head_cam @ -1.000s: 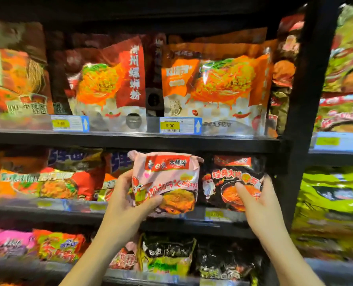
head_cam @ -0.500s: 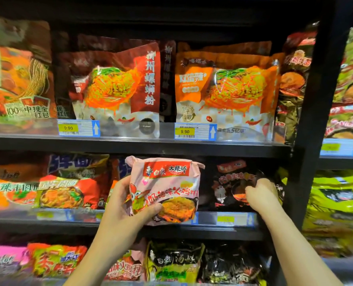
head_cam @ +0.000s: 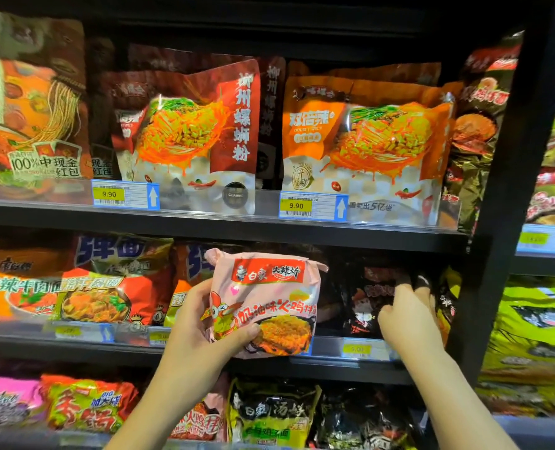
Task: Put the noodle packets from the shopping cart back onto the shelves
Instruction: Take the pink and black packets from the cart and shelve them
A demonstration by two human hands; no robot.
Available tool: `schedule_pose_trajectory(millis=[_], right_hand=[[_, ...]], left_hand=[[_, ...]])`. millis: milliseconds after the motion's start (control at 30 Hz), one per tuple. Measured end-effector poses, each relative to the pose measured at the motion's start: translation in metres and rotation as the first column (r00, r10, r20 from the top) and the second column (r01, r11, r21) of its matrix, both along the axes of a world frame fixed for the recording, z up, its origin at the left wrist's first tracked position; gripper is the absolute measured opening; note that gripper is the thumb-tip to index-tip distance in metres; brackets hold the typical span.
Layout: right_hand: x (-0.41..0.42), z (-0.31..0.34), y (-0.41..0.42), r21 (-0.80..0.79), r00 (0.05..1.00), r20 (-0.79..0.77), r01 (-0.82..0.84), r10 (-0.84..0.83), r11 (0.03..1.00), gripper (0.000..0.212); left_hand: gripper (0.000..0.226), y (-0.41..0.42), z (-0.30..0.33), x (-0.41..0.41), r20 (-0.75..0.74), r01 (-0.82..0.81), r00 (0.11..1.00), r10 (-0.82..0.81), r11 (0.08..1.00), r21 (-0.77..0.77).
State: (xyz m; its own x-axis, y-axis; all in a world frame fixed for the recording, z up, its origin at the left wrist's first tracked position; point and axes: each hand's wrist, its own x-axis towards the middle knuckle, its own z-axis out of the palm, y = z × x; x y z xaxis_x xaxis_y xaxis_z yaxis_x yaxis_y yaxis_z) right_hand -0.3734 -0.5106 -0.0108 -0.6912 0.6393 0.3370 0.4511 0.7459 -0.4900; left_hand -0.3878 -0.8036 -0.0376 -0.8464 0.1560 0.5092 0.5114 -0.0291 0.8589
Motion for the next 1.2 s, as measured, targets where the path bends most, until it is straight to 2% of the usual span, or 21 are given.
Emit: schedule_pose_trajectory(millis=[100,333,567,633,700,800,1000,1067,1200], right_hand=[[0.002,0.001,0.001,0.044,0.995,-0.02,-0.101,0.102,0.994,0.022],[0.032,0.017,-0.005,0.07,0.922,-0.056,-0.38,0.384,0.922,0.06],[0.05,0.024,0.001,0.064,0.875,-0.088,-0.471,0.475,0.88,0.064],[0.05,0.022,0.006,0.073,0.863,-0.091,-0.492,0.497,0.867,0.063],[0.051,0.021,0.011,0.077,0.854,-0.086,-0.508,0.514,0.858,0.061],[0.051,0.019,0.014,0.081,0.842,-0.082,-0.527,0.533,0.846,0.061],[0.046,0.019,0.017,0.07,0.815,-0.069,-0.571,0.575,0.818,0.06],[0.044,0.019,0.017,0.067,0.808,-0.062,-0.582,0.585,0.811,0.06],[0.041,0.018,0.018,0.057,0.796,-0.044,-0.602,0.604,0.797,0.062]], left_hand=[[0.07,0.006,-0.002,-0.006,0.029,-0.009,1.0,0.009,1.0,-0.006],[0.072,0.036,-0.002,-0.018,0.037,-0.042,0.998,0.045,0.997,-0.064],[0.057,0.076,0.004,-0.03,-0.007,-0.099,0.995,0.099,0.989,-0.109],[0.052,0.084,0.004,-0.035,-0.008,-0.167,0.986,0.168,0.975,-0.146],[0.043,0.093,0.006,-0.039,-0.01,-0.233,0.972,0.236,0.947,-0.223],[0.052,0.102,0.012,-0.04,-0.001,-0.291,0.949,0.317,0.872,-0.394],[0.048,0.111,0.028,-0.04,0.02,-0.24,0.928,0.371,0.638,-0.732],[0.049,0.113,0.032,-0.041,0.043,-0.205,0.924,0.381,0.587,-0.783],[0.045,0.119,0.031,-0.04,0.124,-0.152,0.901,0.416,0.57,-0.808]])
